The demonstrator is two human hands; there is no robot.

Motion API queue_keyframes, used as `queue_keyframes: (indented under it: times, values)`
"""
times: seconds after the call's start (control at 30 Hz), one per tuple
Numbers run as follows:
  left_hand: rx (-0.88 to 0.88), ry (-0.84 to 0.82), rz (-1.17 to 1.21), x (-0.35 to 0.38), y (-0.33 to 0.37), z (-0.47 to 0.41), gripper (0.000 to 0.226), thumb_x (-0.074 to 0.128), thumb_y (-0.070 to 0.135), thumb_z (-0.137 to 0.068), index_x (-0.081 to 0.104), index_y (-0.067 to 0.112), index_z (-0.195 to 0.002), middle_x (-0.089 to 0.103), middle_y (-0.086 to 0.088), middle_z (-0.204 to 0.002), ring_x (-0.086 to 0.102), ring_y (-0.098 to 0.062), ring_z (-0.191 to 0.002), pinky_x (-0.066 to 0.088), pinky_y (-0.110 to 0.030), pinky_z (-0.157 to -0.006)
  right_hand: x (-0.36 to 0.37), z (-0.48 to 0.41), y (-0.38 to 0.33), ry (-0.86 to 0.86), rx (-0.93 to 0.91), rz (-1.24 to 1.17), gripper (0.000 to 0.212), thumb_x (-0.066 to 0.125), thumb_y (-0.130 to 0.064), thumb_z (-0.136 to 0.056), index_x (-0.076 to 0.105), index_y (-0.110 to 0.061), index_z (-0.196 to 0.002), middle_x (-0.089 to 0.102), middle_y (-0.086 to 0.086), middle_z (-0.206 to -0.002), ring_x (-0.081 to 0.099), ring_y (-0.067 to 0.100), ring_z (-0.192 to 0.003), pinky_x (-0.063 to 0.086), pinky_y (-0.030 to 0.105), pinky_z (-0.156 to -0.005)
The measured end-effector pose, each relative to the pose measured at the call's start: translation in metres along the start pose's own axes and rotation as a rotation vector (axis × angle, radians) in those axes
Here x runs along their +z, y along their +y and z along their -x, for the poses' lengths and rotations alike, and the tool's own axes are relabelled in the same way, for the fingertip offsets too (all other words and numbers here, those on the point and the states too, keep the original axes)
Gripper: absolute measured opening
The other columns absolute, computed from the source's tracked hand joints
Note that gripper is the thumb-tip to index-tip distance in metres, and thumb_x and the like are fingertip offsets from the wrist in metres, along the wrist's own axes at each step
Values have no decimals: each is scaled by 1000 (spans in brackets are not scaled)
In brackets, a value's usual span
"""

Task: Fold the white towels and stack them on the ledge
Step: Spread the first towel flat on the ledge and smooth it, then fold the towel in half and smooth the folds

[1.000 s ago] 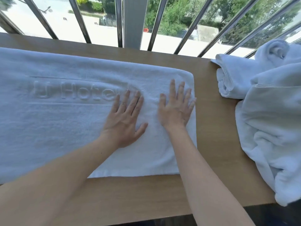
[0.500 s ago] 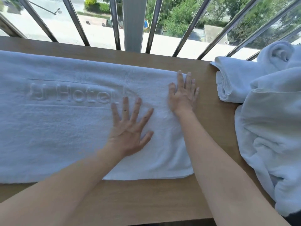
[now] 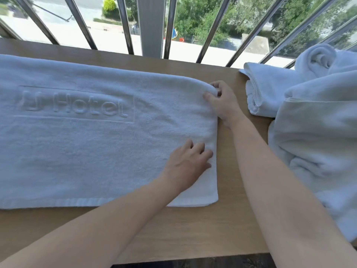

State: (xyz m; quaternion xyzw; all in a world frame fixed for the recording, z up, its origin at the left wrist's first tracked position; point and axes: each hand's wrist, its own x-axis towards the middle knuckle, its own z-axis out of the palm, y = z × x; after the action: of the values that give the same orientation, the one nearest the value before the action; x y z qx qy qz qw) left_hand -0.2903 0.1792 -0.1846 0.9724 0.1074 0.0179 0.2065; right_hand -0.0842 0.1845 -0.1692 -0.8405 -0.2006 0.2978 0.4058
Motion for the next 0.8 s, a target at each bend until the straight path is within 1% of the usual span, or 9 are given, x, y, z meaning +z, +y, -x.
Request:
queue_keyframes:
  times: [0.07,0.13,0.23,0.33,0.4,0.53,0.67,0.73,0.8]
  values:
    - [-182,-8,84,2,4,-7,34,57,50,-95,54,20,-110,56,6,-103,48,-18,-94,35,-28,-62,-1,5,3,-35,41,-144,20,67,-27,-92,60,-24,-110,69,10,-107,69,29,-95,60,46,-80]
    - [-272,33,123,5,7,-11,35,56,55,-93,50,22,-102,54,9,-97,47,-15,-92,31,-27,-63,-1,8,5,-69,112,-265,31,71,-28,-90,60,-18,-117,71,6,-110,72,23,-95,62,41,-76]
    - [-384,80,227,5,8,-16,33,56,57,-92,44,27,-93,52,12,-85,48,-12,-84,35,-30,-62,-5,15,5,-144,193,-293,37,76,-32,-86,63,-14,-117,74,1,-105,74,16,-90,59,29,-67]
    - [-493,90,380,3,1,-16,29,59,54,-92,45,29,-96,57,14,-73,55,-8,-75,43,-30,-63,-13,26,6,-260,198,-285,27,72,-30,-90,72,-9,-107,77,4,-100,74,20,-93,58,29,-72]
    - [-518,100,486,1,-4,-16,27,62,51,-91,47,31,-101,59,14,-71,57,-4,-73,48,-31,-66,-16,35,8,-316,183,-297,28,70,-28,-92,72,-5,-107,77,6,-102,74,21,-94,59,30,-76]
    - [-518,117,564,-2,-11,-16,32,66,50,-89,54,29,-110,59,13,-75,56,0,-77,51,-30,-71,-17,57,19,-332,206,-362,23,63,-23,-97,69,-6,-113,76,5,-103,74,18,-92,57,25,-66]
    - [-460,95,436,-2,-8,-11,44,65,64,-81,51,37,-113,51,19,-85,50,3,-79,37,-19,-60,-12,81,40,-241,241,-297,43,57,-31,-101,58,10,-115,63,30,-116,67,36,-95,49,41,-78]
    - [-443,58,377,0,-7,-8,51,67,64,-79,47,38,-118,47,21,-88,48,0,-84,35,-19,-60,-8,93,47,-220,236,-256,41,58,-32,-100,60,7,-113,64,27,-118,66,37,-102,52,49,-84]
    - [-403,64,354,2,-7,-4,52,68,59,-82,47,36,-123,45,20,-91,46,-2,-87,38,-21,-63,-5,104,53,-232,264,-297,31,59,-33,-99,67,-5,-110,73,14,-109,71,25,-100,56,46,-84]
